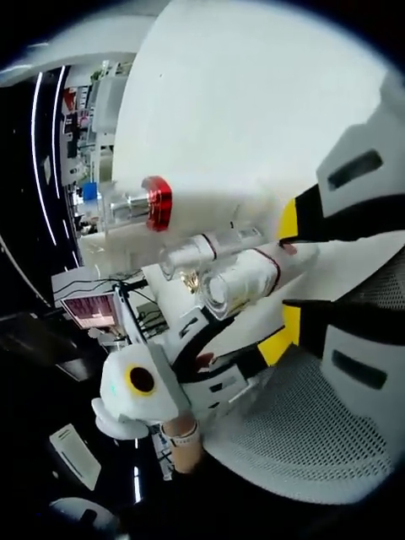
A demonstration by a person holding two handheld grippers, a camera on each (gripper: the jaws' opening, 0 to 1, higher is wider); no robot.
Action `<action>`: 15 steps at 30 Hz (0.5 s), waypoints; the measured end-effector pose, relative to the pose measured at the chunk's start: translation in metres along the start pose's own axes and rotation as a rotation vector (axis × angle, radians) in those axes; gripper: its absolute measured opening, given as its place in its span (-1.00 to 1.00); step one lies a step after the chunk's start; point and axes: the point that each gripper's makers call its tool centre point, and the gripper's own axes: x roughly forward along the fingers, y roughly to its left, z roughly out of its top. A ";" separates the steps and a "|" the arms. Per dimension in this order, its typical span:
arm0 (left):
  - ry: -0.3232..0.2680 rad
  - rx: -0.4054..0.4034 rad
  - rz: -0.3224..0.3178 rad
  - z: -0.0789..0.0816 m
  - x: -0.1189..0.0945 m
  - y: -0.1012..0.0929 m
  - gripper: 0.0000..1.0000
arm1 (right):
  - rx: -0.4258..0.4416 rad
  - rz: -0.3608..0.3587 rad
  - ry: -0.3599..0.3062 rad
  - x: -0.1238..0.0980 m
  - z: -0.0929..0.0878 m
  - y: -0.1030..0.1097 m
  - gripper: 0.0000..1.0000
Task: Arrange the skincare products in the storage area until every visible bottle or jar stands upright without overlapping.
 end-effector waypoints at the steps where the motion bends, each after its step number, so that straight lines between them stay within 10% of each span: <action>1: 0.001 0.000 0.004 0.000 0.000 0.001 -0.48 | 0.000 0.001 0.001 0.000 0.000 0.001 -0.49; 15: -0.004 0.033 0.075 0.003 -0.001 0.015 -0.64 | -0.007 0.010 0.007 -0.002 -0.001 0.007 -0.67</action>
